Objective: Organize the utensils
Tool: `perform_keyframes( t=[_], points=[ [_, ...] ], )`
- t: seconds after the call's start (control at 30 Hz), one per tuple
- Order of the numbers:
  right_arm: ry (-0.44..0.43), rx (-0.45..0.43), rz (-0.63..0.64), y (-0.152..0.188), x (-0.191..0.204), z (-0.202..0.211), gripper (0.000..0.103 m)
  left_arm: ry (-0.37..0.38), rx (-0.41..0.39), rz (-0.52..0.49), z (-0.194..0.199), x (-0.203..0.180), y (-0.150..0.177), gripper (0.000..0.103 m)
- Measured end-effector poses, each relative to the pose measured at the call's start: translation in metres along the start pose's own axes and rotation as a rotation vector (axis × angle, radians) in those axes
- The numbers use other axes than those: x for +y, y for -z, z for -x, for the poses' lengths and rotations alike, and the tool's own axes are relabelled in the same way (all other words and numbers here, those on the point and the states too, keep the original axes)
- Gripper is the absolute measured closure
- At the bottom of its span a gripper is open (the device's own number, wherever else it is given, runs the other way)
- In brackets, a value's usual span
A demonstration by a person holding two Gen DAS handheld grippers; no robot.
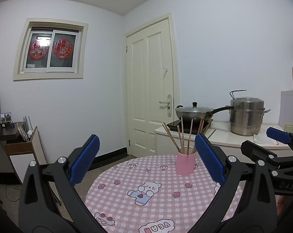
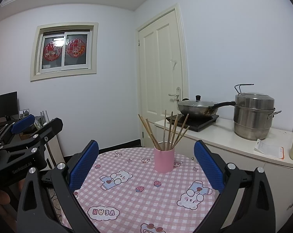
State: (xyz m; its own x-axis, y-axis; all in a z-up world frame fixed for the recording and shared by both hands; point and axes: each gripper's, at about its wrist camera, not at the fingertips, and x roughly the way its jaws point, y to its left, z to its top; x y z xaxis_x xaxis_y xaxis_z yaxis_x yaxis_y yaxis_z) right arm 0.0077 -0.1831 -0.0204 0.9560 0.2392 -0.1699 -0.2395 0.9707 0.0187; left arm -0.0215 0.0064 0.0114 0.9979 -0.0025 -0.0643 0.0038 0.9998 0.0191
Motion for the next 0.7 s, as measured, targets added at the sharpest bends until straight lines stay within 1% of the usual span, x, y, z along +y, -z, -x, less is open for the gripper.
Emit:
perform_keyframes(
  t=[0.7],
  points=[
    [-0.001,0.006,-0.004,0.0046,0.0012,0.0008,0.008,-0.003,0.01,-0.007,-0.0002,-0.0021,0.0007,0.006]
  ],
)
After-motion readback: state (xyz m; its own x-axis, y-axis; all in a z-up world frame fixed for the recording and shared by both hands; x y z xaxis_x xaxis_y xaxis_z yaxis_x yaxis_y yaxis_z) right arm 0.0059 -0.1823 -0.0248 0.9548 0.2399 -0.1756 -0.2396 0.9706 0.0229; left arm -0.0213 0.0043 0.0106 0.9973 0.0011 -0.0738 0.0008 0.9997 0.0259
